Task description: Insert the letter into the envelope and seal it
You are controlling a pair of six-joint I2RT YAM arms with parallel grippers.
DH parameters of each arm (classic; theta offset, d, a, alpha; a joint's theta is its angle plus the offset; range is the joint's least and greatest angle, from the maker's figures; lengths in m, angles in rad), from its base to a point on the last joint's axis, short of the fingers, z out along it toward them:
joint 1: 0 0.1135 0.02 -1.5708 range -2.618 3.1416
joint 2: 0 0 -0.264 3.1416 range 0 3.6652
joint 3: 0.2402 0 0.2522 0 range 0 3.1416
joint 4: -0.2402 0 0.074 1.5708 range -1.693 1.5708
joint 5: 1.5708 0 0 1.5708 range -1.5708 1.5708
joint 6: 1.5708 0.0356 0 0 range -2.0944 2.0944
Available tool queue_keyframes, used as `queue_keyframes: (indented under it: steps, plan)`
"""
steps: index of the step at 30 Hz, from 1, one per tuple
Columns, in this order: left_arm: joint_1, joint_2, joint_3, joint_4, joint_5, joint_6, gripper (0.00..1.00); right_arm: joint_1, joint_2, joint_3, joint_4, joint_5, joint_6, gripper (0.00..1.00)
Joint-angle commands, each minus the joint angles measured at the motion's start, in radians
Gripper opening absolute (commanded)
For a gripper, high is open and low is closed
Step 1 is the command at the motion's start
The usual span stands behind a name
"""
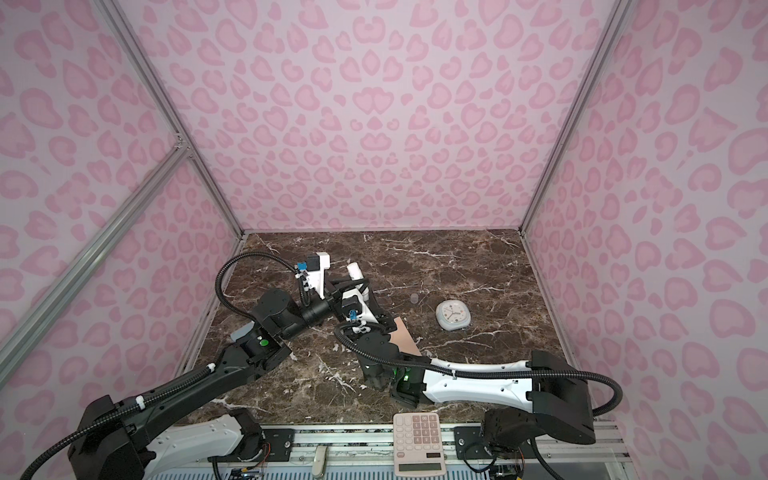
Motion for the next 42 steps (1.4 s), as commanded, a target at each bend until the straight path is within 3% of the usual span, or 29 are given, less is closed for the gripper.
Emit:
queue_keyframes:
  steps: [1, 6, 12, 20, 25, 28, 33, 42]
  plan:
    - [-0.017, -0.007, -0.003, 0.039, 0.028, 0.044, 0.04, 0.013, 0.004, 0.009, 0.037, -0.169, -0.013, 0.24]
    - [-0.012, -0.045, -0.007, -0.021, -0.011, 0.082, 0.04, -0.020, -0.074, -0.037, -0.063, -0.290, 0.093, 0.42]
    - [0.051, -0.105, -0.018, -0.069, 0.028, 0.099, 0.04, -0.110, -0.255, -0.157, -0.169, -0.552, 0.198, 0.45]
    - [0.140, -0.127, -0.014, -0.057, 0.253, 0.083, 0.04, -0.290, -0.433, -0.252, -0.230, -1.028, 0.268, 0.43]
    - [0.152, -0.058, -0.002, 0.033, 0.467, 0.028, 0.04, -0.416, -0.471, -0.307, -0.110, -1.291, 0.399, 0.42]
    - [0.153, -0.022, -0.006, 0.087, 0.529, 0.000, 0.04, -0.456, -0.465, -0.313, -0.055, -1.403, 0.457, 0.42]
    - [0.153, 0.027, -0.009, 0.202, 0.622, -0.059, 0.04, -0.463, -0.436, -0.297, -0.044, -1.502, 0.481, 0.44]
    - [0.153, 0.069, -0.004, 0.278, 0.671, -0.111, 0.04, -0.465, -0.411, -0.293, -0.017, -1.520, 0.477, 0.42]
